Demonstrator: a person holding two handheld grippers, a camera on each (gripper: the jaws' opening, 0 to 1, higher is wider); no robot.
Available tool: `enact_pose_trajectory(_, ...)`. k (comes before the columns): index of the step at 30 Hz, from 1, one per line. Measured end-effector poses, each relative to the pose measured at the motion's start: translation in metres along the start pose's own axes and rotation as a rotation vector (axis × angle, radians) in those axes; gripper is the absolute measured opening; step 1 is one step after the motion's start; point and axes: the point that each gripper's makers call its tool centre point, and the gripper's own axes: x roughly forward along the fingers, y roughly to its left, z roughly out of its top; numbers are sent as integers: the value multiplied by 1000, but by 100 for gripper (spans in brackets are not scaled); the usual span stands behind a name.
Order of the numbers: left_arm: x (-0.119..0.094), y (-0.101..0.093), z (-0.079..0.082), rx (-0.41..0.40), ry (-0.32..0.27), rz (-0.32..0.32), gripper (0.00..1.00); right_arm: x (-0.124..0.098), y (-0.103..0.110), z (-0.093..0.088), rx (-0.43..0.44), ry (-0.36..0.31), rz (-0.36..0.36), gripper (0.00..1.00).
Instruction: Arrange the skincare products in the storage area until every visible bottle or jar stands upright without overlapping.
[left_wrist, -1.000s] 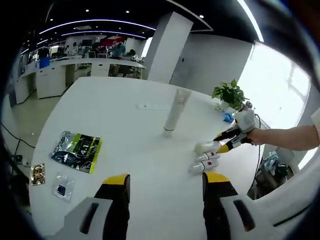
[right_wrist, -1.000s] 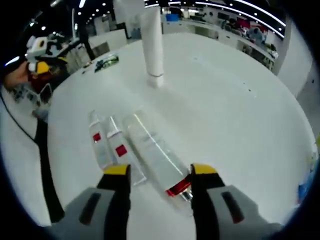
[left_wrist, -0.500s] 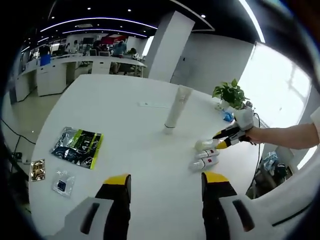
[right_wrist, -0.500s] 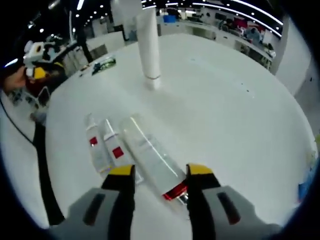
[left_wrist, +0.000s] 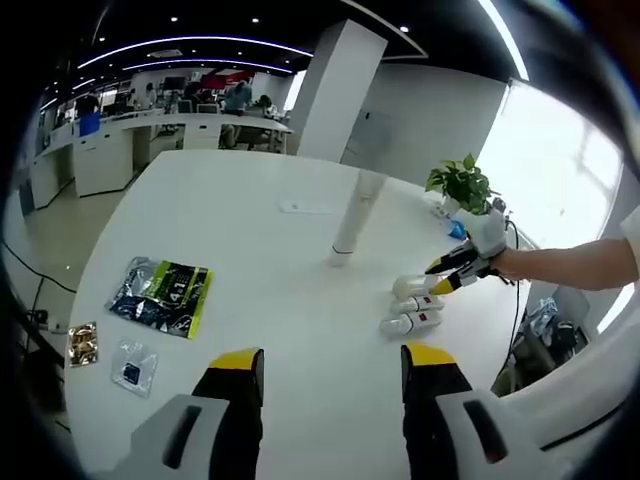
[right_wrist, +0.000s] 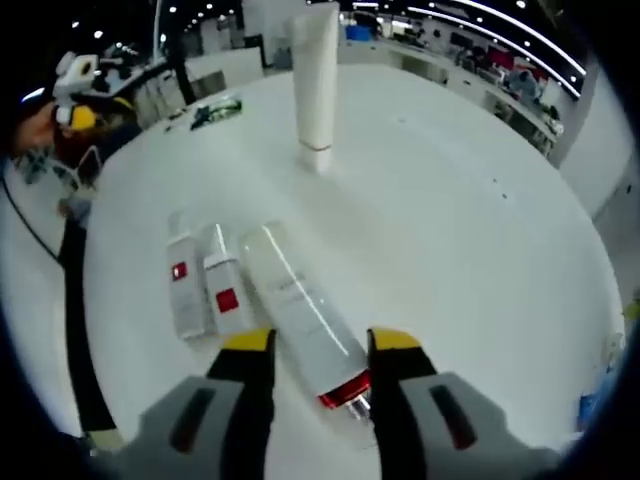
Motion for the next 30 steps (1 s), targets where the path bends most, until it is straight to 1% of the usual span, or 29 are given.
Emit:
enact_pose_trajectory(6,1,0,0,8,4,0,56,6,0,-5,-105,72,18,34)
enact_pose_trajectory(8,1,0,-2,8,7,1,56,9,3,-6,-163,97,37,33)
enact_pose_trajectory(14,1,2,-4,1,7,10,56,12,5,-6,-176,118,69,31)
enact_pose_trajectory(18,0,4,-8,-9,11,13,56,17,10,-18,-249,205,104,29)
enact_pose_trajectory(19,0,5,-9,-13,12,15,56,18,13,-14,-198,187,119,29)
enact_pose_trajectory(20,0,6,-11,-18,14,18,56,19,12,-13,-180,187,124,29)
enact_pose_trajectory(25,0,9,-14,-33,17,22,56,17,10,-13,-184,184,140,28)
enact_pose_trajectory(30,1,11,-14,-37,21,22,56,18,10,-12,-166,175,146,28)
